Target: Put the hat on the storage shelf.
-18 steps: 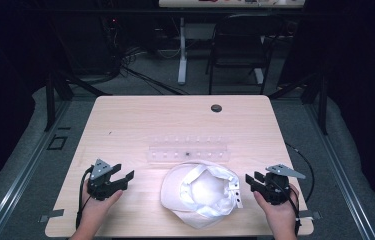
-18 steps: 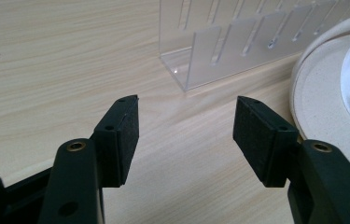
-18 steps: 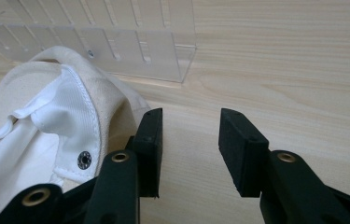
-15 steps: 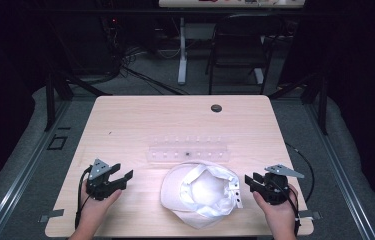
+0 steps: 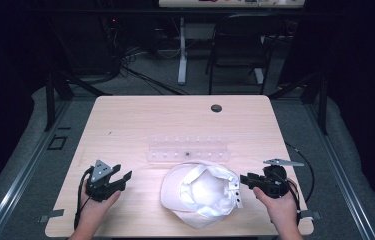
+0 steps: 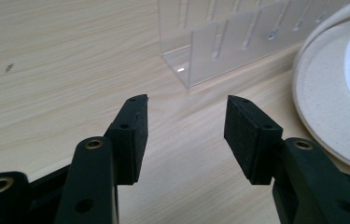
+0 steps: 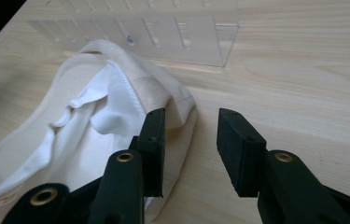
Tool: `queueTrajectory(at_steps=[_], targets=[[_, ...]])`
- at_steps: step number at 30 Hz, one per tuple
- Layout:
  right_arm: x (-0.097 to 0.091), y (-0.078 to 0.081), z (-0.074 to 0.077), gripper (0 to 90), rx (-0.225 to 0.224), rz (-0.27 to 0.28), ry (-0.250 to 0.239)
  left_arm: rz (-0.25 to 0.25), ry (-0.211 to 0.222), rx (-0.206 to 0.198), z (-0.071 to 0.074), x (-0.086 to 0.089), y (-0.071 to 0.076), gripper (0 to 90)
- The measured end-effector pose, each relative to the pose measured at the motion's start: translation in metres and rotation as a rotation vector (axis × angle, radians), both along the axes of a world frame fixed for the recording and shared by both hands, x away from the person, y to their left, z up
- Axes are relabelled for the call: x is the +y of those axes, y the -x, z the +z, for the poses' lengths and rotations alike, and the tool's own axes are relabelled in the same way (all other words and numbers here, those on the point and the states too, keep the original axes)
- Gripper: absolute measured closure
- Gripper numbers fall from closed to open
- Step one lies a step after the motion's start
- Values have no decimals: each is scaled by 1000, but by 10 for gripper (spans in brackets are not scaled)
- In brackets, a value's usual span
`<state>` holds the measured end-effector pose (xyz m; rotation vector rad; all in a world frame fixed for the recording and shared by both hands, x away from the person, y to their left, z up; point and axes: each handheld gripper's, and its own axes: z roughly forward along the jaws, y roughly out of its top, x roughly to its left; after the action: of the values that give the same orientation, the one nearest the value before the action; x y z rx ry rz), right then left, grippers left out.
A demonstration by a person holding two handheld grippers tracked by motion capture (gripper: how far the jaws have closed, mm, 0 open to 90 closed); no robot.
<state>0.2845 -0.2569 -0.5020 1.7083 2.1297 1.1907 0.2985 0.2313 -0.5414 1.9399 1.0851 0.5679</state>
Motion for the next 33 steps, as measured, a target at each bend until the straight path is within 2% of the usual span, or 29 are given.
queueTrajectory(at_steps=[1,5,7,10,11,15,20,21,26,27,28,33], targets=[[-1,-1,2,626,9,6,-14,-15,10,9,-1,-1,0,535],[-2,-3,9,608,23,13,-11,-35,9,13,-1,-6,1,554],[-3,-4,14,581,42,22,10,-51,6,7,0,-8,4,554],[-3,-4,17,562,31,32,38,-58,7,10,0,-8,4,556],[-2,-3,20,573,51,43,44,-66,14,13,0,-8,4,556],[-1,-4,21,561,84,41,35,-75,45,25,0,-8,4,554],[0,-7,23,554,144,47,37,-69,38,23,-1,-9,3,548],[0,-7,23,554,144,47,37,-69,38,23,-1,-9,3,545],[2,-8,29,554,187,54,18,-66,39,26,-2,-10,4,537],[3,-8,31,550,204,53,-1,-64,38,26,-2,-10,4,530],[3,-8,31,550,204,53,-1,-64,38,26,-2,-10,4,526],[3,-8,30,523,262,49,-31,-58,32,24,-3,-11,4,500]])
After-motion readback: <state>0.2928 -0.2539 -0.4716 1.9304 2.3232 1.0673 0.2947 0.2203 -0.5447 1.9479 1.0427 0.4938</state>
